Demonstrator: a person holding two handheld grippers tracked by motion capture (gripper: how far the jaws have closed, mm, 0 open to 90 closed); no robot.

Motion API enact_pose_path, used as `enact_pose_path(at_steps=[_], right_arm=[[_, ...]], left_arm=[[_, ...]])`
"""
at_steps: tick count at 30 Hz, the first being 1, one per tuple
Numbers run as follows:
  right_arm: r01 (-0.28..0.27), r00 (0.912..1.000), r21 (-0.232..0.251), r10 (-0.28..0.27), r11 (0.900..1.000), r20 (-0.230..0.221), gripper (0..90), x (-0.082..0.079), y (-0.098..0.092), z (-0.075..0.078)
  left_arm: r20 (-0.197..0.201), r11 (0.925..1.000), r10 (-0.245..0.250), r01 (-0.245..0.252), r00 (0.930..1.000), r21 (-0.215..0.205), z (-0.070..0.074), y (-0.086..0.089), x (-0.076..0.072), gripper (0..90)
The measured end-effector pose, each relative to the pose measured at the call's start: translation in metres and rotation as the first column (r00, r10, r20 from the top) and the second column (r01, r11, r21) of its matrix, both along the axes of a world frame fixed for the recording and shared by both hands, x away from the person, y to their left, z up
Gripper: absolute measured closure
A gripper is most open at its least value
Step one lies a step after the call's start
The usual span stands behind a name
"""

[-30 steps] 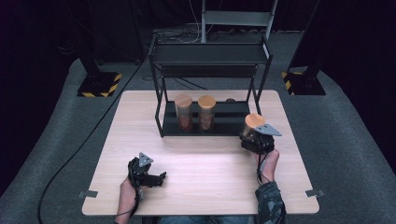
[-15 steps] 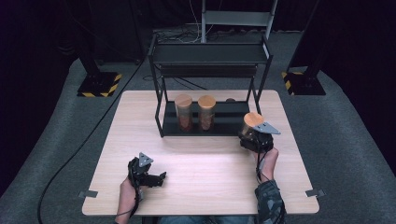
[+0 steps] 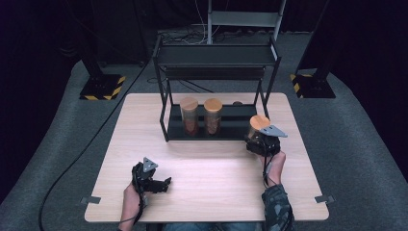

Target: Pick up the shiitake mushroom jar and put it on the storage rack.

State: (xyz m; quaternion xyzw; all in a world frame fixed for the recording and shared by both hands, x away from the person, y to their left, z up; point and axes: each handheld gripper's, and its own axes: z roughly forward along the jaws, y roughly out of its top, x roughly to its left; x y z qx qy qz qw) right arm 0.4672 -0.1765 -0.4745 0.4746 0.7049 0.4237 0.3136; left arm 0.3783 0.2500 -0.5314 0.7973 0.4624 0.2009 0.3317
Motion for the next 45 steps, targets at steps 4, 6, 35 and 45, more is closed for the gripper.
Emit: enact_pose_path(at_steps=[4,6,35,45], right_arm=[[-0.001,1.0,0.0,0.001,1.0,-0.001,24.7,0.001,0.0,0.0],[-0.002,1.0,0.001,0.002,1.0,-0.002,24.7,0.002,0.001,0.0],[-0.026,0.9996,-0.012,0.026,1.0,-0.007,24.7,0.014,0.01,0.005],[-0.029,0.9996,-0.016,0.028,0.999,-0.005,24.7,0.017,0.011,0.007]], left_arm=[[-0.001,1.0,0.0,0.0,1.0,-0.001,0.0,0.0,0.0,0.2],[-0.001,1.0,0.0,0.0,1.0,-0.001,0.0,0.0,0.0,0.3],[-0.003,1.0,0.0,0.0,1.0,-0.002,0.0,0.0,0.0,0.2],[-0.003,1.0,0.0,0.0,1.0,-0.002,0.0,0.0,0.0,0.2]])
